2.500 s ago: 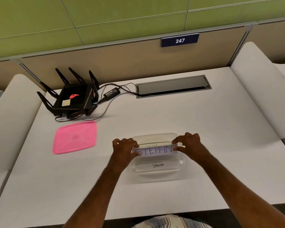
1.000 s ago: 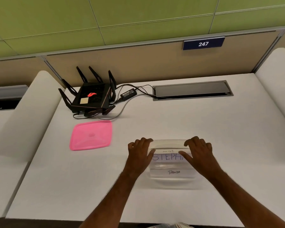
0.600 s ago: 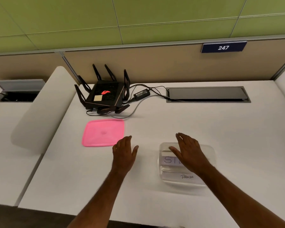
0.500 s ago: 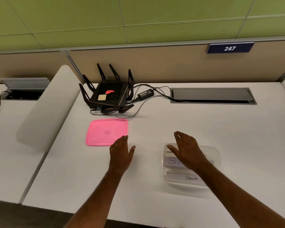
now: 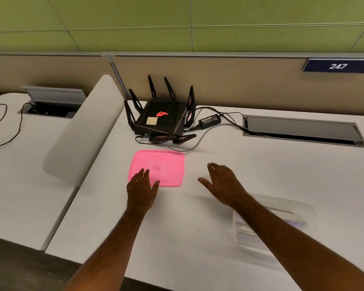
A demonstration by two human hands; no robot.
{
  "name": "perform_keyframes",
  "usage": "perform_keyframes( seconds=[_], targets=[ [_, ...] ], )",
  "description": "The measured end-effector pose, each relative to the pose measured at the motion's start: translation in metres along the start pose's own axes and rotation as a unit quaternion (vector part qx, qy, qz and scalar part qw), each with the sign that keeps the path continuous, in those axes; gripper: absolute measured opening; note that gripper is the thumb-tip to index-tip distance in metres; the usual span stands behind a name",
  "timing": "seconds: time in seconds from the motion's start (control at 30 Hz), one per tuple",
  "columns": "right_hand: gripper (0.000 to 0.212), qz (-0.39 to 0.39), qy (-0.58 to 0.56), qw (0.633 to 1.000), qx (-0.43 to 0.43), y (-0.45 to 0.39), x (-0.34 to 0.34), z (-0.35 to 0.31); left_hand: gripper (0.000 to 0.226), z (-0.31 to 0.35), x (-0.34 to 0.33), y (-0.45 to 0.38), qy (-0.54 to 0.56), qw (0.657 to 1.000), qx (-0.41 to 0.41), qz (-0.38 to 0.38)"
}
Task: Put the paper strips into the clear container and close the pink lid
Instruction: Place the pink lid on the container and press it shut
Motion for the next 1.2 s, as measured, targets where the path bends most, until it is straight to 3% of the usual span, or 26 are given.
perform_keyframes(
  seconds=[0.13,0.6,0.93,1.2],
  targets=[
    [0.080,-0.016,-0.014,1.000,0.022,-0.052,-0.007,-0.018,0.065,-0.019,0.007,-0.042,-0.001,0.999,0.032,-0.006],
    [0.083,-0.076,-0.095,0.992,-0.030,-0.055,-0.029,-0.025,0.067,-0.005,0.007,-0.057,0.047,0.996,0.062,-0.033],
    [0.086,-0.125,-0.140,0.980,-0.063,-0.054,-0.050,-0.038,0.071,-0.009,-0.005,-0.066,0.109,0.983,0.141,-0.044],
    [0.081,-0.135,-0.202,0.966,-0.084,-0.052,-0.049,-0.042,0.071,-0.007,-0.009,-0.064,0.174,0.968,0.178,-0.008]
  ],
)
Point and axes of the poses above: each hand's wrist, its own y-axis away from the middle knuckle, its own x-axis out of the back of the hand, z = x × y, the point moved 3 cm from there along -y, towards the middle knuckle, and after that the axes turned 14 degrees about y, right-handed, at the moved point
